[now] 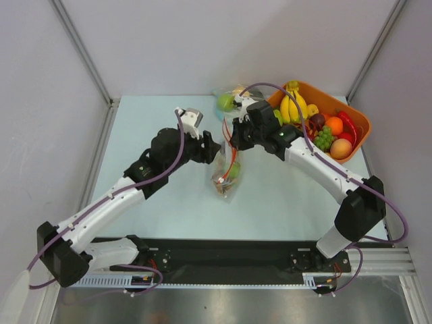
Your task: Open the zip-top bag and remove the fake food
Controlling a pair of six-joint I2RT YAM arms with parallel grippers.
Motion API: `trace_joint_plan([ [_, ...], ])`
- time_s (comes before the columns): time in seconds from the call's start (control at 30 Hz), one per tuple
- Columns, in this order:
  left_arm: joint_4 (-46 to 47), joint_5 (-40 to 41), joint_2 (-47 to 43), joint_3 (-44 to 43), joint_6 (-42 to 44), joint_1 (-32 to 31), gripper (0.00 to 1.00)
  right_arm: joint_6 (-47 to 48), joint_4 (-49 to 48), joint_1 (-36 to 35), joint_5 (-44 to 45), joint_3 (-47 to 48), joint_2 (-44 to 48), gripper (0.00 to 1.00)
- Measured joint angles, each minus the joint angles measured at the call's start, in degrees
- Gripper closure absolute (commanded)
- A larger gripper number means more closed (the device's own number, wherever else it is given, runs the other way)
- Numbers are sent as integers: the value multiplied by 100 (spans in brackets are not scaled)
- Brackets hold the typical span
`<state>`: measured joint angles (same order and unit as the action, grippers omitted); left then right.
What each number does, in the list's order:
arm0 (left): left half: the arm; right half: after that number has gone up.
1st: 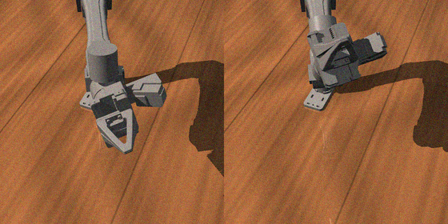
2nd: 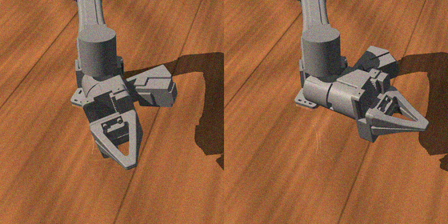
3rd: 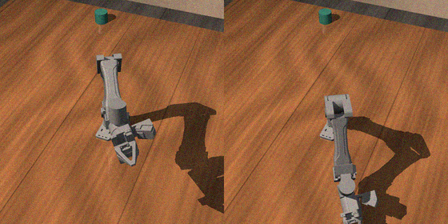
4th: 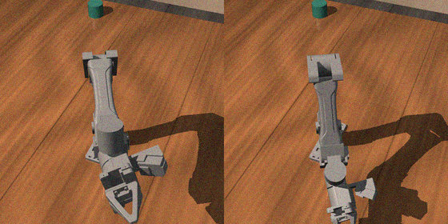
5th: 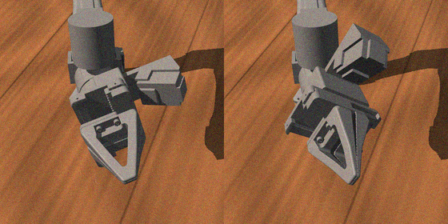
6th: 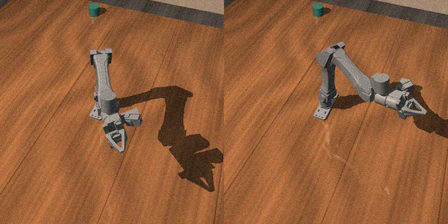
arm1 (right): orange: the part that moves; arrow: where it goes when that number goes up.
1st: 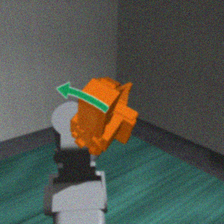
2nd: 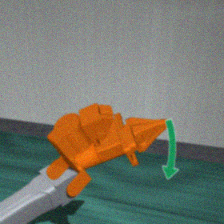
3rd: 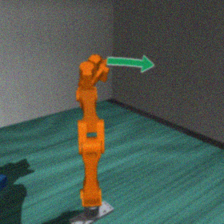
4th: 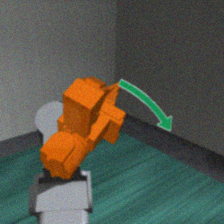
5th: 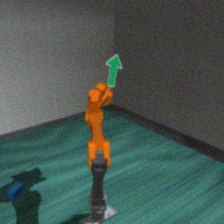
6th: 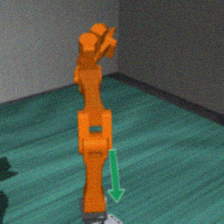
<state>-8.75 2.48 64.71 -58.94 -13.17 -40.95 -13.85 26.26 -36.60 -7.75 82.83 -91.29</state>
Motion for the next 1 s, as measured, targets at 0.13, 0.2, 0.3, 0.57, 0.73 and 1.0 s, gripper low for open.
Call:
trace_joint_plan([
  [0.13, 162, 59, 404, 0, -404, 278, 30, -2, 2, -31, -2, -76, 149, 100],
  [0.2, 247, 37, 546, 0, -560, 313, 29, -2, 2, -44, -9, -118, 243, 100],
  [0.3, 535, -15, 612, 42, -793, 345, 29, -2, 0, -59, -22, -173, 341, 100],
  [0.57, 1250, -122, 649, 118, -1207, 442, 28, -2, -2, -114, -48, -330, 387, 100],
  [0.73, 1248, -129, 938, 116, -1233, 442, 29, -2, -2, -146, -57, -334, 442, 100],
  [1.0, 1152, -317, 1117, 116, -1233, 442, 30, -2, -2, -149, -50, -398, 656, 100],
])
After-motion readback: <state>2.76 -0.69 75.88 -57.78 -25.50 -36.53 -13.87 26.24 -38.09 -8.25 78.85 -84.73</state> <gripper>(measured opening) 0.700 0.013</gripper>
